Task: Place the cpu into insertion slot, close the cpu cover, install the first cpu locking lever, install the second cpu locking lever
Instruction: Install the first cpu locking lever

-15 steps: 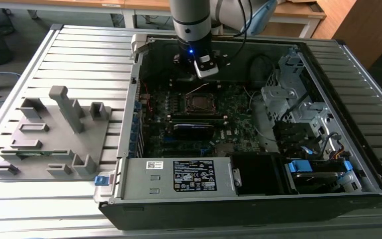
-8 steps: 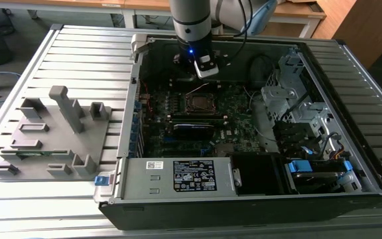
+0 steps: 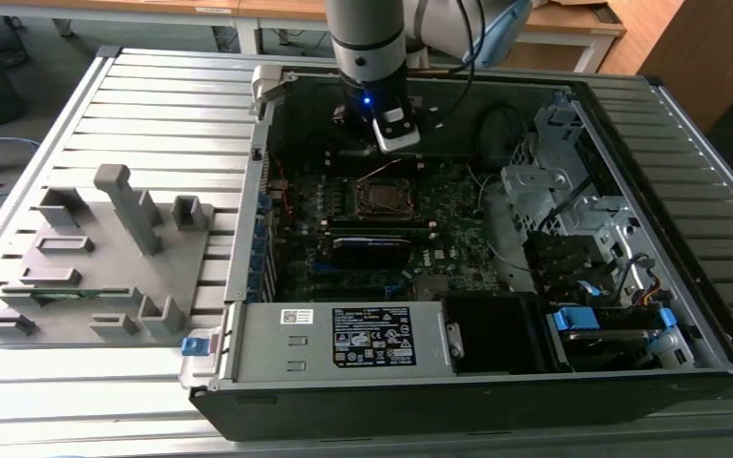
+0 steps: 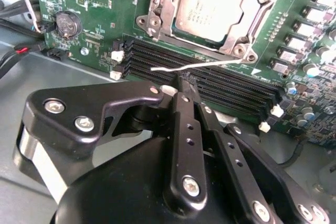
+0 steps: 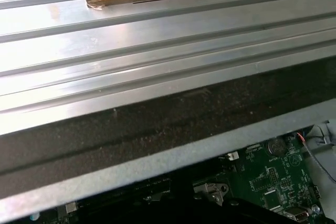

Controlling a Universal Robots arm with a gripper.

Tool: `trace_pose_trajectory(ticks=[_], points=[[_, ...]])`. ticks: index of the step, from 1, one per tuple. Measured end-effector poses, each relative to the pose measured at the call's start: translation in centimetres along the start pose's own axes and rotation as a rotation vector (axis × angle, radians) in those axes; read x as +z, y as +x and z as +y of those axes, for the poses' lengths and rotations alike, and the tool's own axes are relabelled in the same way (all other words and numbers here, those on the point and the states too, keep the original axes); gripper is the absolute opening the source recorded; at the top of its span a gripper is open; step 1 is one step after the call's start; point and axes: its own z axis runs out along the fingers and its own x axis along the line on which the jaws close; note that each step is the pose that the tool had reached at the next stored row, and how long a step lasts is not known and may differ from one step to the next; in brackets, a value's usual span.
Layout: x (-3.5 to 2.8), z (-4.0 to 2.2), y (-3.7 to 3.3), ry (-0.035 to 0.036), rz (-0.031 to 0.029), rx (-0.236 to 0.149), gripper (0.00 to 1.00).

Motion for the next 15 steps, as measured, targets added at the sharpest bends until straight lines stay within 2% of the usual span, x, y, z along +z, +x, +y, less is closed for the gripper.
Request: trace_pose_trajectory(ticks=[12,15], points=[[-0.05,-0.5,-0.14,0.0,-0.0003,0.001,0.1],[0.15,-0.55,-0.12,-0.0003,-0.0031,0.002,0.1]])
